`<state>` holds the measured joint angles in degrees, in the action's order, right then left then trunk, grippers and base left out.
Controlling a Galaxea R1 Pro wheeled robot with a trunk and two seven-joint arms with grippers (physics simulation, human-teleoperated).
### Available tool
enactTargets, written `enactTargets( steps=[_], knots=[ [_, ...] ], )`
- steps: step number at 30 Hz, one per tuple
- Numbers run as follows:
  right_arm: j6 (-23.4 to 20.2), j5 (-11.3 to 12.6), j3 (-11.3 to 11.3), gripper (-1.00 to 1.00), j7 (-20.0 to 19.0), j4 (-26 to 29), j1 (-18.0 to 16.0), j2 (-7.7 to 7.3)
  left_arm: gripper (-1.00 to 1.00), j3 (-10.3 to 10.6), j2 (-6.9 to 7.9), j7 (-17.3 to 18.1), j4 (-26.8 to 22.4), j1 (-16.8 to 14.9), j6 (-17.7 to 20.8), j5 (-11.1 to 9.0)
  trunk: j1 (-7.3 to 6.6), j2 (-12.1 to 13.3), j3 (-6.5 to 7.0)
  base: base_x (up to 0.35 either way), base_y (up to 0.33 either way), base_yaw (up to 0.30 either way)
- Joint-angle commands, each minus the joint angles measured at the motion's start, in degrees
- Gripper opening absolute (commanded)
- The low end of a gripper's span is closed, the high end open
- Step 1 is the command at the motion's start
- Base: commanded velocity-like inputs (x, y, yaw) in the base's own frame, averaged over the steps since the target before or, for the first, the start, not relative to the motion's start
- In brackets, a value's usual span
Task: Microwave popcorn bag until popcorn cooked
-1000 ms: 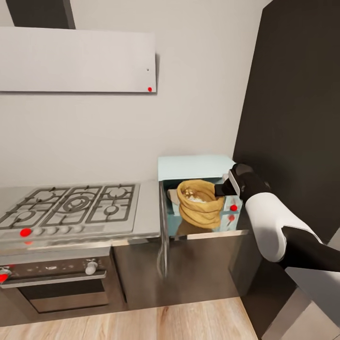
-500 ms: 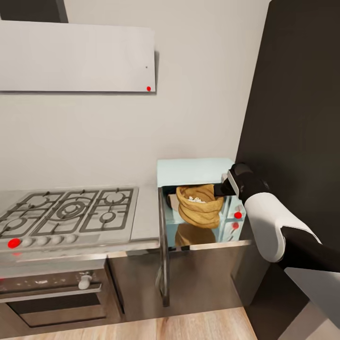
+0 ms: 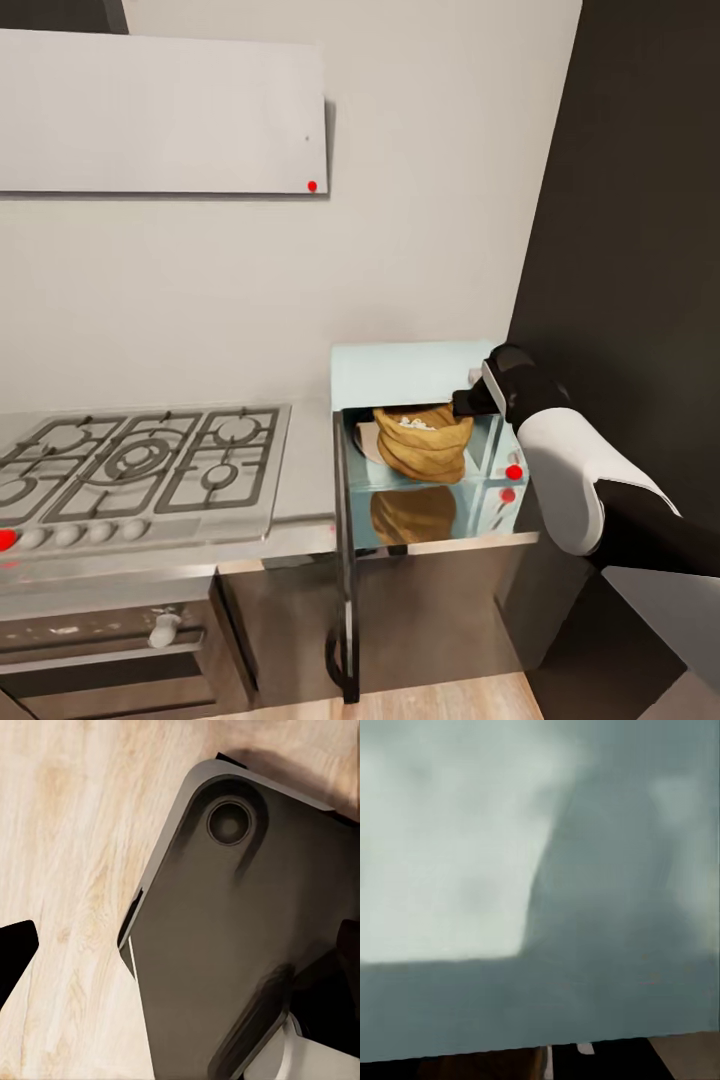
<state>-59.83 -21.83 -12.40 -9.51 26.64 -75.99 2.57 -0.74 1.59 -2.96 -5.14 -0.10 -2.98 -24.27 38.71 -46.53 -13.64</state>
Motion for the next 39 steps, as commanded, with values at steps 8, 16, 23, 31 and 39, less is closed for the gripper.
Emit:
enactTargets(
  steps=[8,16,23,31,39],
  knots=[
    [-0.17,-0.57,-0.43,-1.00,-0.43,0.08,-0.07,0.07,1.00,-0.10,-0.01,-0.14,-0.04,-0.01,-0.09,-0.08,0.03,-0.05,-0.08,0.060,0.000,0.000],
    [-0.17,-0.64,-0.43,-1.00,-0.43,0.08,-0.04,0.07,1.00,-0.13,-0.01,-0.13,-0.04,-0.01,-0.09,-0.08,0.03,-0.05,-0.08,0.000,0.000,0.000],
    [-0.17,-0.47,-0.20,1.00,-0.51,0.09,-0.08,0.13,1.00,-0.12,-0.01,-0.12,-0.04,-0.03,-0.09,-0.08,0.03,-0.05,-0.08,0.000,0.000,0.000],
    [-0.17,-0.16,-0.15,1.00,-0.68,1.19,-0.11,0.20,1.00,-0.18,-0.07,-0.14,0.03,-0.04,-0.18,0.04,0.03,-0.05,-0.08,-0.068,0.000,0.000],
    [-0.17,0.03,-0.36,1.00,-0.96,5.95,-0.09,0.24,1.00,-0.22,-0.09,-0.20,-0.03,0.01,-0.18,0.08,0.03,-0.05,-0.08,-0.335,0.000,0.000]
  ],
)
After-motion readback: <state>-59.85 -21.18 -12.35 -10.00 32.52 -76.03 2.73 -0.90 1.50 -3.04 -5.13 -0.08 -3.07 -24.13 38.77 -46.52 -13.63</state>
